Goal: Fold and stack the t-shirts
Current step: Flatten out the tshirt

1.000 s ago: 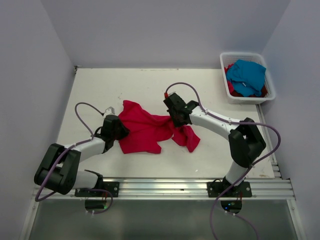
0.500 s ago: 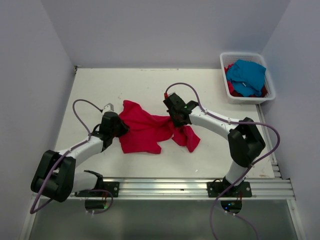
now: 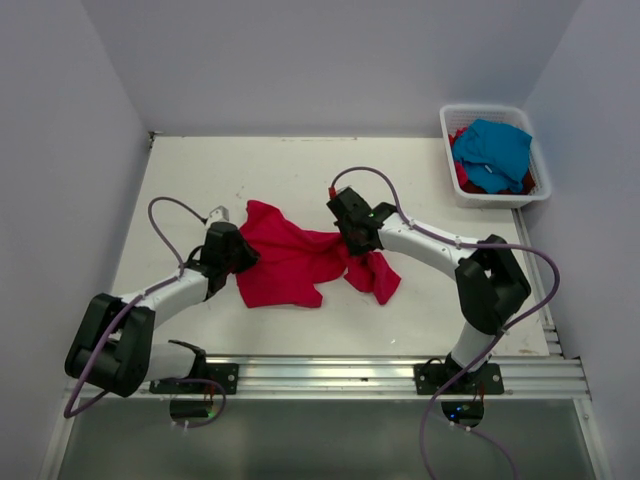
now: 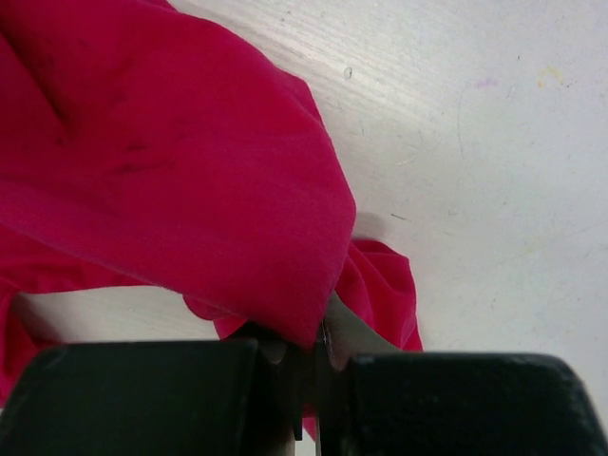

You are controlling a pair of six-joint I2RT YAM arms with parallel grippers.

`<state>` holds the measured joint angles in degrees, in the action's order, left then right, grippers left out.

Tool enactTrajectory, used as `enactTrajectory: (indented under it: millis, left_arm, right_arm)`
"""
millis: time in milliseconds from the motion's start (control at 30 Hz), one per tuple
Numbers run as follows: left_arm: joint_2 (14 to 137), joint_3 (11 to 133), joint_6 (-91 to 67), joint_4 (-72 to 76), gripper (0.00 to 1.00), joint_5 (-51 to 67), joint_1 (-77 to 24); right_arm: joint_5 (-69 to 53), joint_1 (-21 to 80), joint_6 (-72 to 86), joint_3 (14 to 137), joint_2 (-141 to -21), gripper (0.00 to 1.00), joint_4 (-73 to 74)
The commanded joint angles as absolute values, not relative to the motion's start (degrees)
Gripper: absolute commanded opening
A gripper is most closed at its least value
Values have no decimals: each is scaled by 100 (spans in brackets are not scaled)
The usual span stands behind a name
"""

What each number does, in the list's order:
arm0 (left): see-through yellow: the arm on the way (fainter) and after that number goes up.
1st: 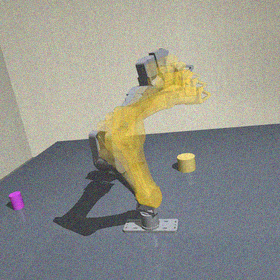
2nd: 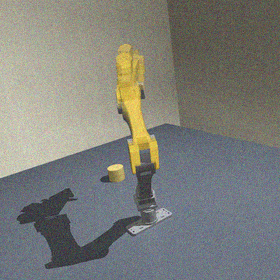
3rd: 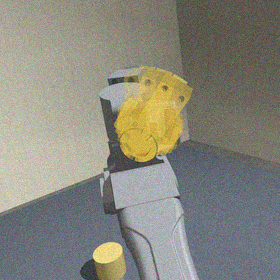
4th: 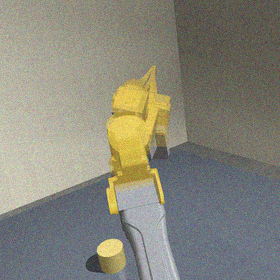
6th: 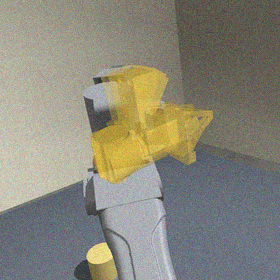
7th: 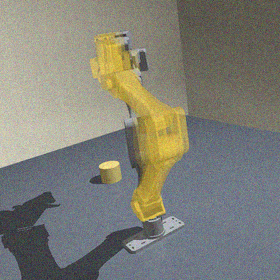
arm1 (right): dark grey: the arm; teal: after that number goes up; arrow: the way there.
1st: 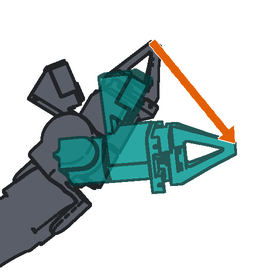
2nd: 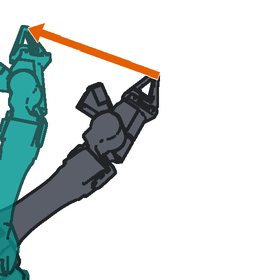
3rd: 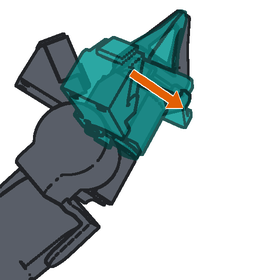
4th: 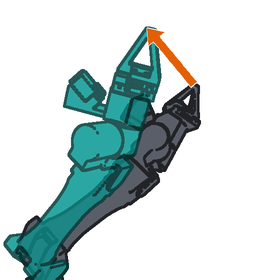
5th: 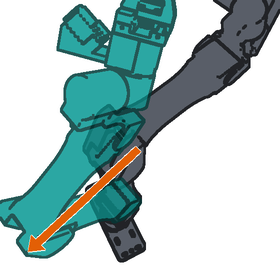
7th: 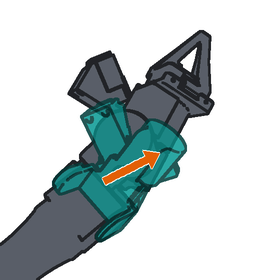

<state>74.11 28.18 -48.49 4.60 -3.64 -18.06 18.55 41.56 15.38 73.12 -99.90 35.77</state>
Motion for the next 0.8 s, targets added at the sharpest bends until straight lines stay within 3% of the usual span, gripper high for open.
enactTrajectory:
  millis: [0,67,333,467,500,533,567,667,767]
  left_arm:
    - [7435,2883,-4764,642,9,-431,-1775]
    - [7444,2865,-4746,659,0,-448,-1775]
    - [7208,2812,-4729,835,0,-413,-1775]
    - [6663,3137,-4422,634,0,-526,-1775]
    - [6558,3260,-4351,528,0,-588,-1775]
    - [6374,3539,-4272,292,0,-641,-1775]
    - [6294,3699,-4141,177,0,-729,-1775]
    - [6039,4200,-3903,-272,0,-835,-1775]
    - [5871,4508,-3797,-492,0,-888,-1775]
  right_arm:
    - [1925,4122,1573,7251,-9949,0,3507]
    - [1934,4131,1573,7251,-9958,0,3507]
    - [2065,4131,1617,7225,-9949,0,3516]
    - [2915,4122,2028,7303,-10019,4,3656]
    - [3649,4122,2169,7426,-10072,14,3856]
    - [3969,4122,2336,7514,-10124,37,3989]
    - [4268,4113,2669,7689,-10264,77,4295]
    - [4763,4078,3109,7787,-10318,99,4526]
    - [4852,4061,3365,7630,-10064,99,4535]
